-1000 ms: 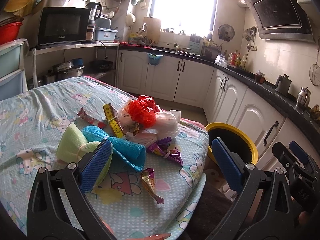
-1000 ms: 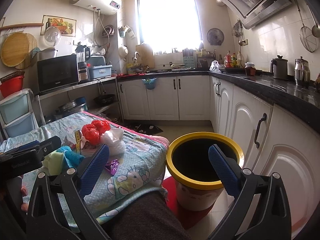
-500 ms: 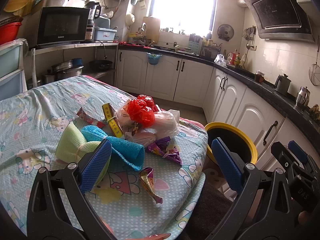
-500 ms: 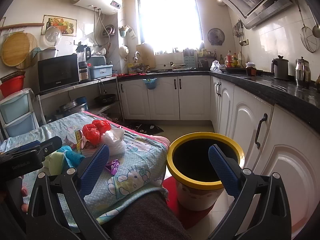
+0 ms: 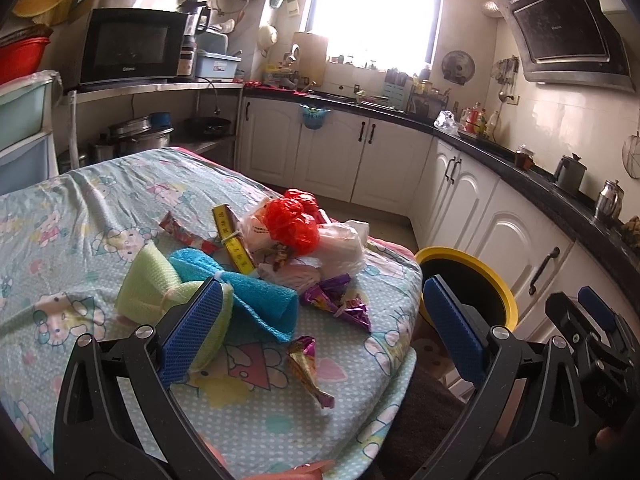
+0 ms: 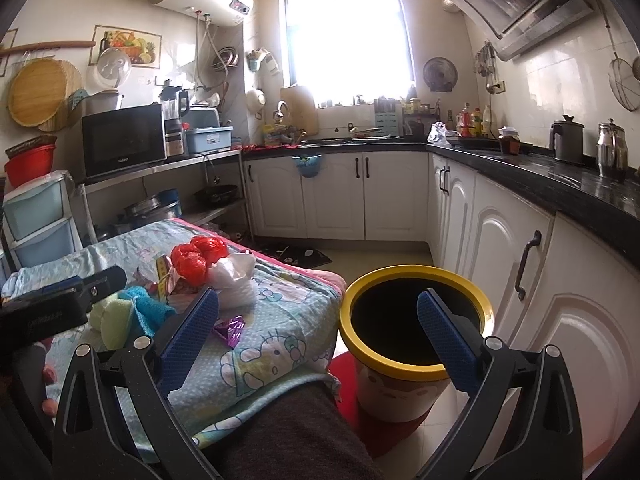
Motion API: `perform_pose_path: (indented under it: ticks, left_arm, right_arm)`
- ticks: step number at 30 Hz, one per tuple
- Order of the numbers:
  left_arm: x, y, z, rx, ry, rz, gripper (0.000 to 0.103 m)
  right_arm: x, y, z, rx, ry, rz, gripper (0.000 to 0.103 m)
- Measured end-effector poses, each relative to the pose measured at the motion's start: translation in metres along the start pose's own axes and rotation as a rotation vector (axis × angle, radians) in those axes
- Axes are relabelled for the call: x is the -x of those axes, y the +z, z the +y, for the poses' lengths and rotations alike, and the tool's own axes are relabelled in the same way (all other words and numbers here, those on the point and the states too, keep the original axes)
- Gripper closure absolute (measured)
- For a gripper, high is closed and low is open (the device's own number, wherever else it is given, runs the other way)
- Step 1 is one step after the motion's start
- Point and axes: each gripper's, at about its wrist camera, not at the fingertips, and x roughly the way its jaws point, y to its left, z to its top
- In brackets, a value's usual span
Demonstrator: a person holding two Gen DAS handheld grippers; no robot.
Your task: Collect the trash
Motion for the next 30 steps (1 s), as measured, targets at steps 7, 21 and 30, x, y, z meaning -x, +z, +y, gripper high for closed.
perform_pose_path:
  ticks: [7, 21, 30]
  left_arm:
    - [0.002, 0.009, 0.027, 0.063, 0.048, -0.012, 0.011]
    - [0.002, 0.023, 0.088, 0.221, 0.135, 0.002, 0.011]
    - [-0.007, 0.026, 0.133, 0.347, 0.215, 0.072, 0.011]
  right_arm:
    - [-0.012, 0.005, 0.017, 0.035, 0.079, 0.041, 0.006]
    - [-0.052, 0.025, 0.066, 0.131, 0.250, 0.092, 0.006]
    - [-0.084, 0.032, 0.088, 0.206, 0.336, 0.146, 0.006]
